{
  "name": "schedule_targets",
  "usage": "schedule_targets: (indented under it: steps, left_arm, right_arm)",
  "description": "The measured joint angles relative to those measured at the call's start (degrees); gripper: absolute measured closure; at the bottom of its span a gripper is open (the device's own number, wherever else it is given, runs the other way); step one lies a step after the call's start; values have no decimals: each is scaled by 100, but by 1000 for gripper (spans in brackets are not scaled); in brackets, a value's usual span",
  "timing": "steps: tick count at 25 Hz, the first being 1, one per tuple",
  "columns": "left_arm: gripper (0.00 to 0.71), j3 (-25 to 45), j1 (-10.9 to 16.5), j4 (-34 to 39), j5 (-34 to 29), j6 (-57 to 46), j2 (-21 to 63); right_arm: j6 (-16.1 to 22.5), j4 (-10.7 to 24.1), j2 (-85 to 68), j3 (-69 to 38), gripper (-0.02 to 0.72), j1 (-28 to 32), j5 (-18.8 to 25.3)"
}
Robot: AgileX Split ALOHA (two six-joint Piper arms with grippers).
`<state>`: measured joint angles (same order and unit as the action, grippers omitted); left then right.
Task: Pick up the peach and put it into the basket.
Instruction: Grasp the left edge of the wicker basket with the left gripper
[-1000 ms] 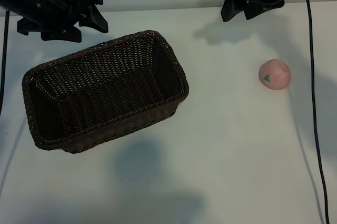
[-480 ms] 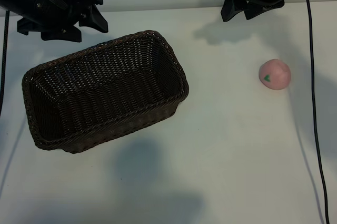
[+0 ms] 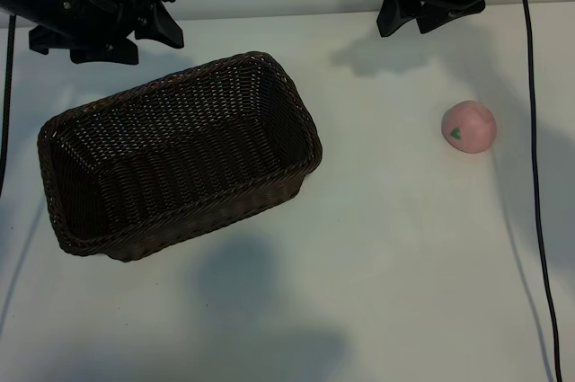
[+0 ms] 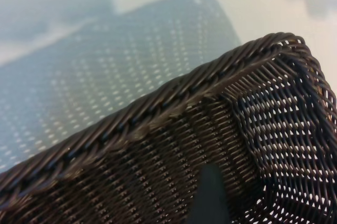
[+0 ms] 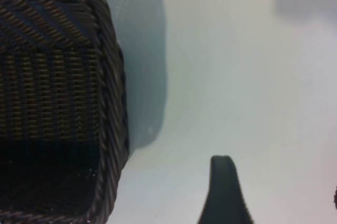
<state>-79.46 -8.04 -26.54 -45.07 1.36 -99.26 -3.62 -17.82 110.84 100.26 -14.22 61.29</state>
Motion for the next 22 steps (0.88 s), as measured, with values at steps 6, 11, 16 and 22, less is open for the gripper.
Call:
schedule_targets:
  steps: [6, 11, 16, 22]
  left_arm:
    - [122, 0, 0, 6, 0, -44, 0]
    - [124, 155, 0, 663, -129, -520, 390]
    - [131, 943, 0, 2053, -410, -1657, 1406]
    - [133, 1859, 0, 3168, -857, -2918, 2330]
  right_arm:
    - [0, 0, 0, 0, 210, 0, 10]
    - [0, -4, 0, 0, 210, 0, 81]
    - [0, -4, 0, 0, 210, 0, 94]
    - [0, -4, 0, 0, 210, 0, 95]
